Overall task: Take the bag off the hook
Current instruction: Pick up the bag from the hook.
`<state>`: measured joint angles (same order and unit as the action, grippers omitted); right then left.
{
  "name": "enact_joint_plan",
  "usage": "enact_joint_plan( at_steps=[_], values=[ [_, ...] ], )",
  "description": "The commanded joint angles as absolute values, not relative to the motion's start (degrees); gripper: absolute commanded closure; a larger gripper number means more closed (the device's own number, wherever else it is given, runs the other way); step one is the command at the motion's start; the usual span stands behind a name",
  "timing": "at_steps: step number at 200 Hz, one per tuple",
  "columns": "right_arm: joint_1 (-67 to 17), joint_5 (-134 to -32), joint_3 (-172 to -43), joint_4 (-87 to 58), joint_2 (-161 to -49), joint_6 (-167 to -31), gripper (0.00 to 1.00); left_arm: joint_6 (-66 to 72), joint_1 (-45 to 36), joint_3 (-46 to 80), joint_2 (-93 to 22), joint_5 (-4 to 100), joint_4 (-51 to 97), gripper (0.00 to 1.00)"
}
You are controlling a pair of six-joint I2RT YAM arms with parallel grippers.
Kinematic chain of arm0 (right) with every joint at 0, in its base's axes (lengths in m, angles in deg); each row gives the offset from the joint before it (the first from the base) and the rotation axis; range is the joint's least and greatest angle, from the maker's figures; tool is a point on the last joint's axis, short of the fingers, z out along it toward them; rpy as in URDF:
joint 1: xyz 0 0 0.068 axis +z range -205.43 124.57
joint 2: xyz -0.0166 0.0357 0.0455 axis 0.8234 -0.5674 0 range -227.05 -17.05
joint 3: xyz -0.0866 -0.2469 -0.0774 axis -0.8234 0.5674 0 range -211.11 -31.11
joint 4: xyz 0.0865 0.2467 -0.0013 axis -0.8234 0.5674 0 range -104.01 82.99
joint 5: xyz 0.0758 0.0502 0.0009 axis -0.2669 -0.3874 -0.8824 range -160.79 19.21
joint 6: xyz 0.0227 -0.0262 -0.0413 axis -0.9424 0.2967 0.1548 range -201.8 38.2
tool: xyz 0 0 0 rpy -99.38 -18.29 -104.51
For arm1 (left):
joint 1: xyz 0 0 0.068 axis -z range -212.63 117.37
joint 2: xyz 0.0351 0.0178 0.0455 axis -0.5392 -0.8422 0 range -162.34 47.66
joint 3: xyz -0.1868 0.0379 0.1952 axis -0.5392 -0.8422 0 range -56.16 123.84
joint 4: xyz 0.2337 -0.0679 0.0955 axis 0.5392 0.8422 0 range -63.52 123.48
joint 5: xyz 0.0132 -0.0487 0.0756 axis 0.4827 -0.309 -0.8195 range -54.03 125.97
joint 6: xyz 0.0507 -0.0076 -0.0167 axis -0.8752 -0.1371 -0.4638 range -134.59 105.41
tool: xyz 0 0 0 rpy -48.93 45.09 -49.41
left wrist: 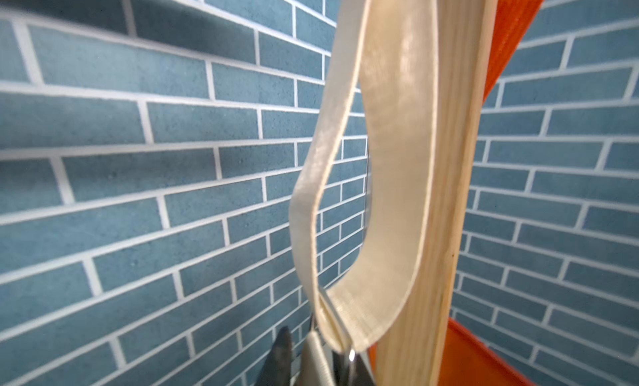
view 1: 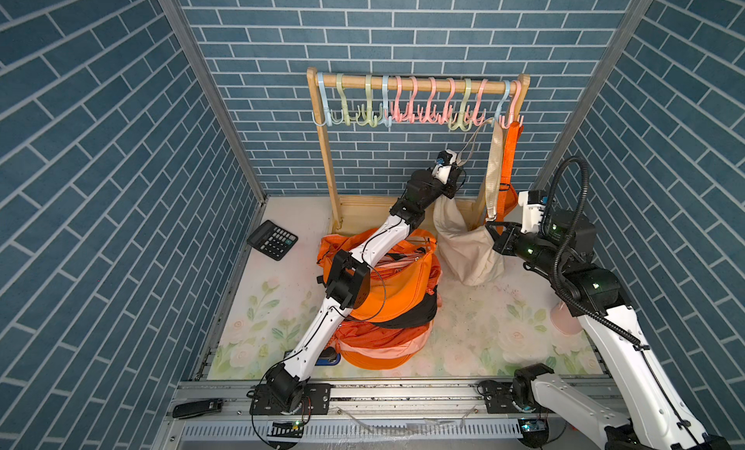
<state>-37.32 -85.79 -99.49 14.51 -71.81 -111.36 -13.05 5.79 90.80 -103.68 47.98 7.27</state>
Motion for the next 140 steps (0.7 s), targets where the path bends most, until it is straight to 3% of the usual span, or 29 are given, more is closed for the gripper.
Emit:
enact_joint_plan(
  at_steps=[1,18,51,69,92,140],
  values=[
    [-37.14,-84.73,-99.35,14.89,-72.19,-109.81,1.00,-14.53,6.01,87.25,-99.55,48.19,5.83,0.90],
    [-37.22,-84.32,-99.51,14.90,-72.97,-109.28,0.92,-14.63,5.96,83.91,-97.12,48.36,4.56,0.95],
    [-37.50,-83.45,-100.90,15.16,-74.27,-108.45,0.58,-15.22,5.87,77.80,-92.69,49.15,2.77,1.00],
    [-37.67,-83.18,-102.16,15.20,-75.07,-108.17,0.46,-15.40,5.78,73.39,-89.74,49.33,0.87,1.00],
    [-37.85,-83.30,-104.43,15.42,-76.72,-108.08,0.38,-15.29,5.39,68.40,-86.36,49.42,-1.50,1.00],
    [-39.58,-85.91,-114.09,16.11,-83.25,-107.99,0.29,-15.25,4.14,63.73,-82.79,49.60,-2.36,1.00]
  ],
)
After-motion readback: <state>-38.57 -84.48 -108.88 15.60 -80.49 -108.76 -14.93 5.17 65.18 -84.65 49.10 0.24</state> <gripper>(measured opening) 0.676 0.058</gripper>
